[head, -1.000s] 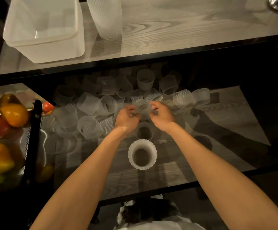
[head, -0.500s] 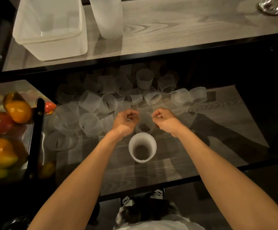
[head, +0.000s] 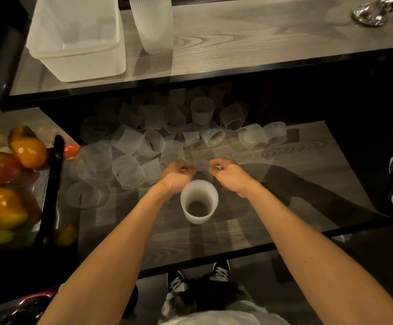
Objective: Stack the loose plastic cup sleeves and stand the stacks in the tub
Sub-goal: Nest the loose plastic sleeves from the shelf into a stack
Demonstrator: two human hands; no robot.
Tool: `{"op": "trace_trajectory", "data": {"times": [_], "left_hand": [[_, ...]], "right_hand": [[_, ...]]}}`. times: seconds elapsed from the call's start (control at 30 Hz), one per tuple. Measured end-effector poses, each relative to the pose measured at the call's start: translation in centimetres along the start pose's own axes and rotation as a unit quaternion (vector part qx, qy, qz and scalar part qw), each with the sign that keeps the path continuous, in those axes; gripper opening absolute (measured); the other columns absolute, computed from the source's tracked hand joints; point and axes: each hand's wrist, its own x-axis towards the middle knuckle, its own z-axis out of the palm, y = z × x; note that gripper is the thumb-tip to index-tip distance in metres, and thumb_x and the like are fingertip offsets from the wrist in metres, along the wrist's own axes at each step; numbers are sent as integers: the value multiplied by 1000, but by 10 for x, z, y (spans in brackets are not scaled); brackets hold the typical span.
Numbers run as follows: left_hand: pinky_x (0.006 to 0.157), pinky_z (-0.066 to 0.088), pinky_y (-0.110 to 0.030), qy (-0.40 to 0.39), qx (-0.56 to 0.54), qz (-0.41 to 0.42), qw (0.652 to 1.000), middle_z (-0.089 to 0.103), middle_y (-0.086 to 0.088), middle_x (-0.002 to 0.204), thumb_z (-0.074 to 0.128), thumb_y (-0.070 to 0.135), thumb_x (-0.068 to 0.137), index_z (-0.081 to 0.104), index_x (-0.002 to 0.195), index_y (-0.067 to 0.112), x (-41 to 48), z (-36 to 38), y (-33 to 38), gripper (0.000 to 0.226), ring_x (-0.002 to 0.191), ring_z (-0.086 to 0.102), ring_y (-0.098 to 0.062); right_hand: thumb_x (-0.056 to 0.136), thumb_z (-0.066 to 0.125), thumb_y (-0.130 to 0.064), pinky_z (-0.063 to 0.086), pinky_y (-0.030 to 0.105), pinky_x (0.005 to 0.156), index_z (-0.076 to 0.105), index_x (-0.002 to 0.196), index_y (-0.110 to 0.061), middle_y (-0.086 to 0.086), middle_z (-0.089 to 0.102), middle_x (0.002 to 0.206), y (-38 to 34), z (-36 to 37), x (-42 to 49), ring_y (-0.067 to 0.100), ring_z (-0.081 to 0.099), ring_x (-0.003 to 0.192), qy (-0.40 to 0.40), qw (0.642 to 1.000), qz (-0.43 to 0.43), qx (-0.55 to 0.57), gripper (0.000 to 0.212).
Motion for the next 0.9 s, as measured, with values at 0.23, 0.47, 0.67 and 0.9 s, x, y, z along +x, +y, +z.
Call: {"op": "trace_trajectory", "data": {"times": [0.23,0.47,0.67,0.9], "left_hand": [[71,48,-24,28,-108,140,984,66,6,103,79,45,81,63,129,23,-29,-44,37,55,95,67,-13],[65,52,-26,47,-157,234,958,69,2,80,73,22,92,73,104,16,-74,-68,76,14,70,62,-12],[59,49,-24,17,-159,219,962,67,-1,78,71,24,94,74,102,13,-100,-78,89,14,63,59,-10],[60,50,-28,-91,-123,162,975,67,0,80,70,23,95,76,99,12,-108,-81,63,14,64,59,-14]], "right_hand": [[85,79,-35,52,26,86,52,143,-24,-2,57,123,-47,-30,-26,11,59,110,39,987,-137,73,65],[88,77,-26,57,27,76,66,120,-20,14,70,105,-94,-50,-59,16,65,87,43,966,-251,34,34],[99,62,-31,49,28,63,68,108,-15,7,56,87,-105,-50,-75,14,53,77,39,975,-216,42,20],[100,58,-29,48,24,63,62,108,-13,-5,55,81,-92,-45,-92,7,52,70,-89,980,-151,-89,18]]}}
